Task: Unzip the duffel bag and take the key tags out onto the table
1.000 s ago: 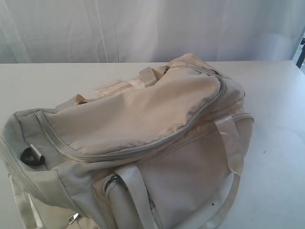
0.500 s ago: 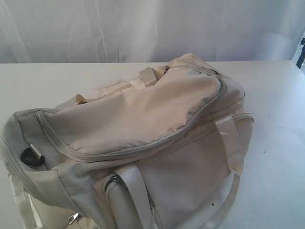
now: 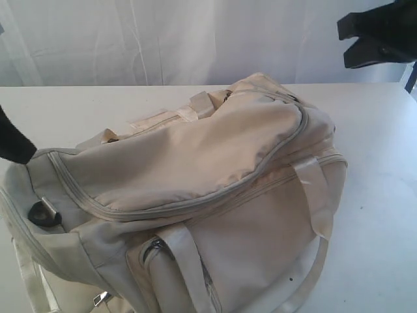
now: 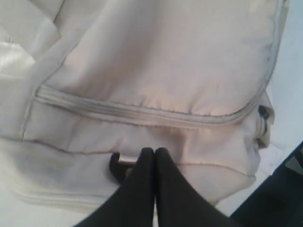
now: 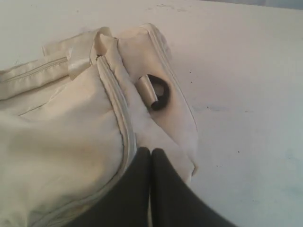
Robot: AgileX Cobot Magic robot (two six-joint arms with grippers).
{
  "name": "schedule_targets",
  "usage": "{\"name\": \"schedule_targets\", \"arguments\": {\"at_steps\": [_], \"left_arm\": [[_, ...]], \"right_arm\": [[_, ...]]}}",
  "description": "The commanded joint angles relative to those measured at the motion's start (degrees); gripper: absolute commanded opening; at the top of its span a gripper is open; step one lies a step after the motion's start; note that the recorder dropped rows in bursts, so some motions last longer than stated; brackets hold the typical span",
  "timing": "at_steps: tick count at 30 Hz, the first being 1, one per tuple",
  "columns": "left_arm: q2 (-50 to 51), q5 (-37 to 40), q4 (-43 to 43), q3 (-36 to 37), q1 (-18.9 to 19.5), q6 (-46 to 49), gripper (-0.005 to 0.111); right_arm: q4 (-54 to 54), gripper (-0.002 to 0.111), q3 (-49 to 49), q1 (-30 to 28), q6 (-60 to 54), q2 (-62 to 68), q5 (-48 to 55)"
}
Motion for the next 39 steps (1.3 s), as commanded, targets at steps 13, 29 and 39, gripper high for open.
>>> {"name": "schedule_targets", "arguments": {"at_steps": [13,29,39], "left_arm": [[-7.30,8.61,7.26,5.55,-0.03,-12.49,0.054],[-7.30,-17.07,1.39,22.37,-0.03,-18.92,0.070],[-7.18,-28.21,-3.76,26.02,-0.03,-15.17,0.000]], "right_arm": [[0.40,0.058,-16.31,6.38,-4.15,24.85,14.32],[-1.83,0.028,-16.31,6.38,-3.00,25.11,12.72],[-6.49,0.000,-16.31,6.34,-1.29,25.00,16.36]]}}
